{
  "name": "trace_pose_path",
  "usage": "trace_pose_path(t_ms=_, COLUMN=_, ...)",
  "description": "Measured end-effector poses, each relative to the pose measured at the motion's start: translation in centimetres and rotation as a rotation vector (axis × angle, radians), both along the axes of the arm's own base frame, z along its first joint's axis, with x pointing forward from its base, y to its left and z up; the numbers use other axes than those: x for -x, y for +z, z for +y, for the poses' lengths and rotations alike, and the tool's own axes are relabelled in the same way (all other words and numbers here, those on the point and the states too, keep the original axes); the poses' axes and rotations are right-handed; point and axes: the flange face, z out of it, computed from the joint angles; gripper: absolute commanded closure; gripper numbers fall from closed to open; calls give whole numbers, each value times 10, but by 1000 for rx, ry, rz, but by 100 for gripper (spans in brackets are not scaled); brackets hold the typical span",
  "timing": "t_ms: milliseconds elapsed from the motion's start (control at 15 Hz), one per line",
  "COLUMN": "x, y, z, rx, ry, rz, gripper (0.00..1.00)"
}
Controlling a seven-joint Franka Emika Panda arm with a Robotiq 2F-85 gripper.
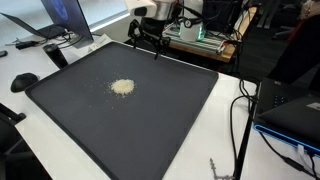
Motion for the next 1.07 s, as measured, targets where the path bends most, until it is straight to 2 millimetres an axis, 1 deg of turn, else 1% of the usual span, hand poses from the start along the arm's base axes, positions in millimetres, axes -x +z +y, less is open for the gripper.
trace_pose_path(t_ms=333, x=-50, y=-29, z=-4, rx=12, ry=-67, rz=10, gripper=0)
trace_pose_path(t_ms=667, x=-93, y=-46, z=-1, rx=21, ry=-139, rz=44, gripper=0)
trace_pose_path(t_ms=867, x=-111, y=-53, z=-6, rx=-14, ry=-153, rz=123, gripper=0)
trace_pose_path(t_ms=1067, x=-119, y=-53, z=-7, rx=-24, ry=-144, rz=140, gripper=0)
